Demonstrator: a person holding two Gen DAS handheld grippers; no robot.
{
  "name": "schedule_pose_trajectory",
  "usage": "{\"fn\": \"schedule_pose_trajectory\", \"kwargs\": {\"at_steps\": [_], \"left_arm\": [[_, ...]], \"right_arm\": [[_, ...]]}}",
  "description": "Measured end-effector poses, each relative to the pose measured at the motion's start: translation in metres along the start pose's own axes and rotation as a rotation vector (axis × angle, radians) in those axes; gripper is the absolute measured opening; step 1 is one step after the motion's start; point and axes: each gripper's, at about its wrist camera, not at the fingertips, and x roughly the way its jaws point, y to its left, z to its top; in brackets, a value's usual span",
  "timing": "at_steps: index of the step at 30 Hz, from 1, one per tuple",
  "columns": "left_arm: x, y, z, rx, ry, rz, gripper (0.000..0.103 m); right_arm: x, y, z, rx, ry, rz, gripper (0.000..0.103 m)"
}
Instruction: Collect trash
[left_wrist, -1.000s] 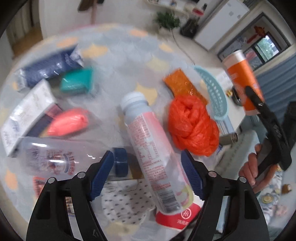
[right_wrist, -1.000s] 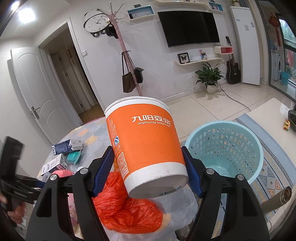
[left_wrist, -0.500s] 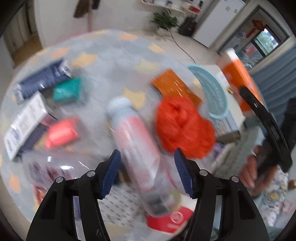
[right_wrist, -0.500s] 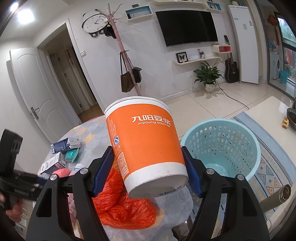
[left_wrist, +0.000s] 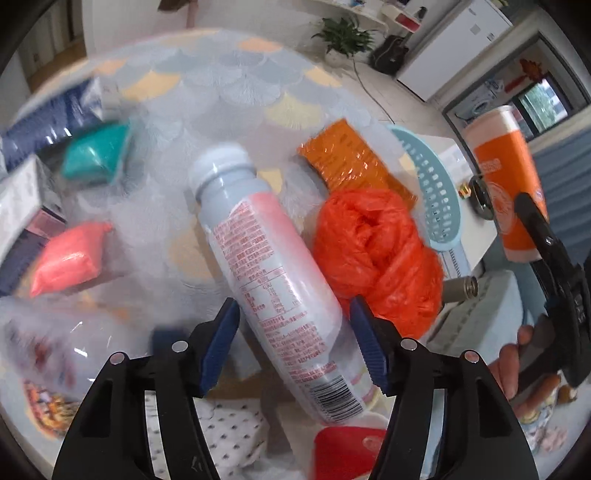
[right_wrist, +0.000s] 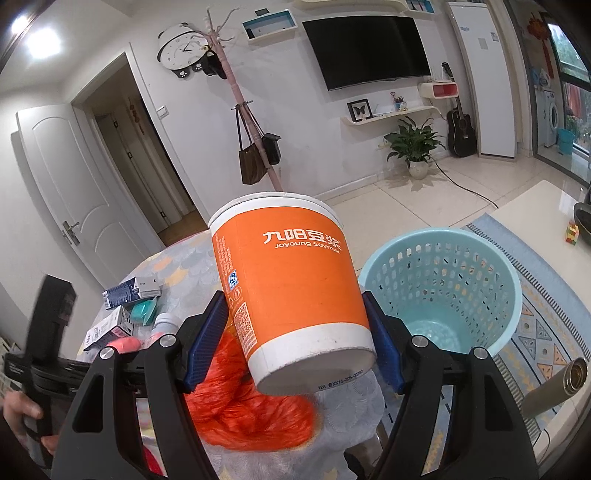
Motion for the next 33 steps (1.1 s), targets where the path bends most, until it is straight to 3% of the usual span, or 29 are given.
{"fn": "schedule_pose_trajectory", "kwargs": {"at_steps": [3, 8, 13, 18, 26, 32, 33], "left_arm": [[-0.001, 0.001, 0.0, -0.012, -0.056, 0.006, 0.054], [-0.013, 0.018, -0.002, -0.067, -0.131, -0.066, 0.051], [-0.045, 0.021, -0.003, -0.057, -0.248, -0.086, 0.048], [-0.061, 0.017, 0.003, -0.057, -0.278, -0.111, 0.047], [-0.054, 0.01, 0.003, -0.051, -0.263, -0.109, 0.047], [-0.022, -0.002, 0.009, 0.051, -0.066, -0.024, 0.043], [-0.014, -0.004, 0.009, 0.06, -0.032, -0.014, 0.047]], "right_arm": [[0.0, 0.0, -0.001, -0.007, 0.001, -0.001, 0.068], [0.001, -0.002, 0.0, -0.008, 0.001, 0.007, 0.068], [0.004, -0.001, 0.001, -0.011, -0.007, 0.015, 0.068], [0.007, -0.001, 0.005, -0.007, -0.013, 0.021, 0.068], [0.009, -0.005, 0.006, -0.002, -0.01, 0.011, 0.068], [0.009, -0.009, 0.005, 0.015, -0.005, 0.011, 0.068], [0.009, -0.009, 0.005, 0.016, -0.006, 0.012, 0.068]]}}
